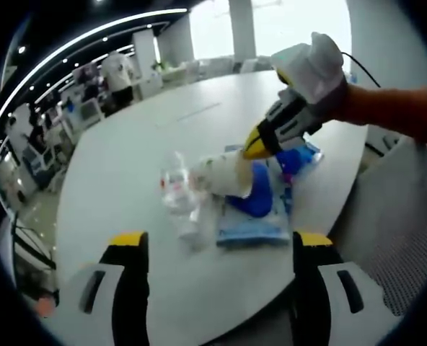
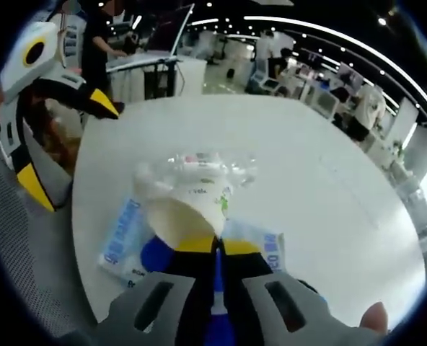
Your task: Arrange the tabletop items into an orderly group along one side of the table until the central work area is clear of visible clutter.
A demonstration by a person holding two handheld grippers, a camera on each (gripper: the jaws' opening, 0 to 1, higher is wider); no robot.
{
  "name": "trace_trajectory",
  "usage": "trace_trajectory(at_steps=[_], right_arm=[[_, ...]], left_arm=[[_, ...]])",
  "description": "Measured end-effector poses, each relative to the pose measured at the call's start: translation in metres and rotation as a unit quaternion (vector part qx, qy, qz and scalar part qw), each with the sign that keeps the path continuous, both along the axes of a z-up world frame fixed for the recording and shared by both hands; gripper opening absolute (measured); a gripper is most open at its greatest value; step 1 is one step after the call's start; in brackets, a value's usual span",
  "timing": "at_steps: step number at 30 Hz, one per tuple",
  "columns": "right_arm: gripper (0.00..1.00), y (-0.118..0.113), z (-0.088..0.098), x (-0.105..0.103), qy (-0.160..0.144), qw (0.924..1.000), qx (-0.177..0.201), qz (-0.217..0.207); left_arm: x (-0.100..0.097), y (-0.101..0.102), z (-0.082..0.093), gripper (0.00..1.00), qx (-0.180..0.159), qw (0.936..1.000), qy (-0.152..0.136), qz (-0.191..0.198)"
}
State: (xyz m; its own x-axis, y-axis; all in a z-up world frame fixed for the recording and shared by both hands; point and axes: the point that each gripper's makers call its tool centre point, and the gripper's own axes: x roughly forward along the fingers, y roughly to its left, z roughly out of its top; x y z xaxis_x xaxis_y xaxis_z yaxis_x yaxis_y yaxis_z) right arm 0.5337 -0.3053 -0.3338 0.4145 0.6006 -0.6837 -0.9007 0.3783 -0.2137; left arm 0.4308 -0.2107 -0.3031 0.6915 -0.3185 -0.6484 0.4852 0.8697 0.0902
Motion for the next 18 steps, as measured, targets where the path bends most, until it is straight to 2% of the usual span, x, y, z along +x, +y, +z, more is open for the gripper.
trace_trajectory(at_steps=[4,11,18], right_arm=[[0.02,0.0,0.005,0.0,-0.001,1.0,0.001,0.002],[0.02,-0.005,0.011,0.004,0.015,0.9998,0.01,-0.012],[0.02,-0.012,0.019,0.006,0.042,0.9985,0.021,-0.028]], left_arm=[[0.0,-0.001,0.0,0.79,0.001,1.0,0.0,-0.001],[0.0,-0.001,0.0,0.79,0.001,1.0,-0.001,-0.003],[0.0,-0.003,0.0,0.79,0.0,1.0,-0.002,-0.005]])
